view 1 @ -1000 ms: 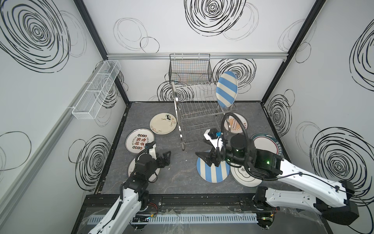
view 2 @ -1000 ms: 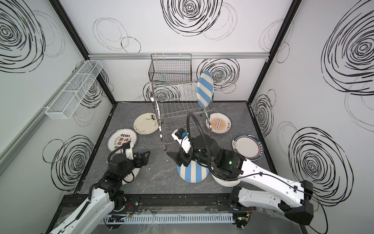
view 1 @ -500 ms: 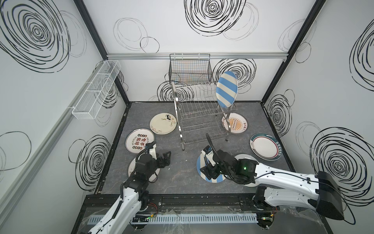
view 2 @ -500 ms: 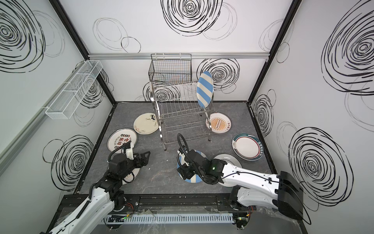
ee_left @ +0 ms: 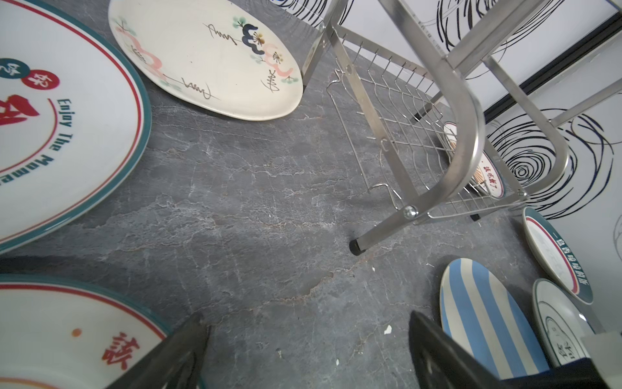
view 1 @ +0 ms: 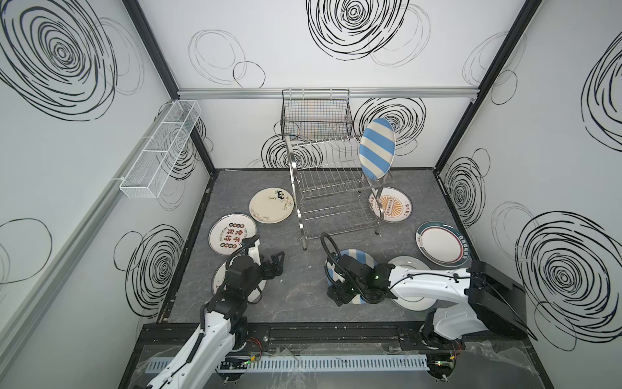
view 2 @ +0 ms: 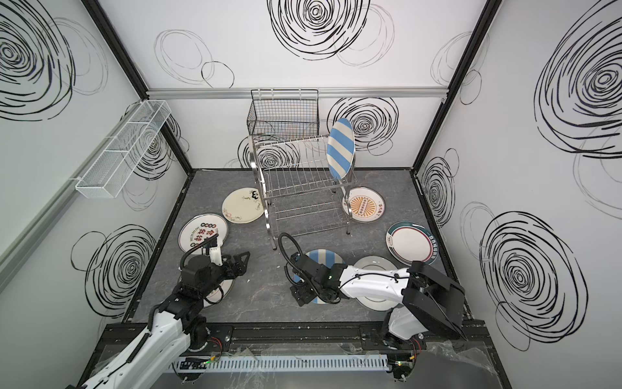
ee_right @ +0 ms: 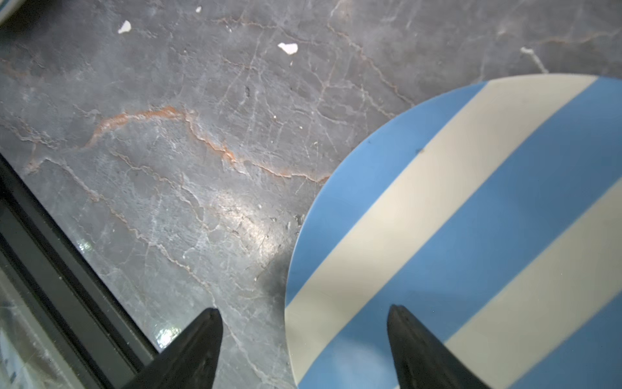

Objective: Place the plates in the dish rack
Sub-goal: 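Push the narrow-striped plate toward the left gripper with the right gripper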

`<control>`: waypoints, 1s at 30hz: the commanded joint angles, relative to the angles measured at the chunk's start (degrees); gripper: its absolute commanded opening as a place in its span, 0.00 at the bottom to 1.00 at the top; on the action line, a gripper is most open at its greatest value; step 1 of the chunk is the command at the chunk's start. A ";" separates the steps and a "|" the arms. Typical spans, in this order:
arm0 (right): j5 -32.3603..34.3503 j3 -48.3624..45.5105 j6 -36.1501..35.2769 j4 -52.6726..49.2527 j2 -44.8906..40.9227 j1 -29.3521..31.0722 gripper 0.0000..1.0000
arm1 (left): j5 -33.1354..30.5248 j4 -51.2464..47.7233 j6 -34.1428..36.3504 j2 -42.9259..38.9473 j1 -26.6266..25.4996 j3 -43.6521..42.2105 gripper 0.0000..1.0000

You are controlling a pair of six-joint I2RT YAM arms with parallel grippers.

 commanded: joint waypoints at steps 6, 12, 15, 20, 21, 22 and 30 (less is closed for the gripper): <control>0.22 2.40 0.92 3.79 2.32 0.37 0.82 | 0.50 2.25 0.60 -0.10 0.55 -0.11 0.96; -0.42 3.55 0.10 4.15 4.13 0.44 0.82 | 0.61 2.25 0.60 -0.19 0.51 -0.17 0.96; -0.05 3.56 0.03 4.37 4.54 0.43 0.82 | 0.69 2.24 0.58 -0.32 0.51 -0.17 0.96; -0.55 3.44 1.46 6.73 6.15 0.70 0.82 | 0.71 2.13 0.58 -0.45 0.51 -0.16 0.96; -0.61 3.48 1.89 7.52 6.25 0.86 0.82 | 0.69 2.16 0.59 -0.53 0.54 -0.24 0.96; -0.87 3.43 2.02 8.06 6.51 0.96 0.82 | 0.70 2.19 0.59 -0.54 0.50 -0.24 0.96; -1.26 3.71 3.76 11.30 7.78 1.58 0.82 | 0.78 2.16 0.59 -0.80 0.55 -0.23 0.96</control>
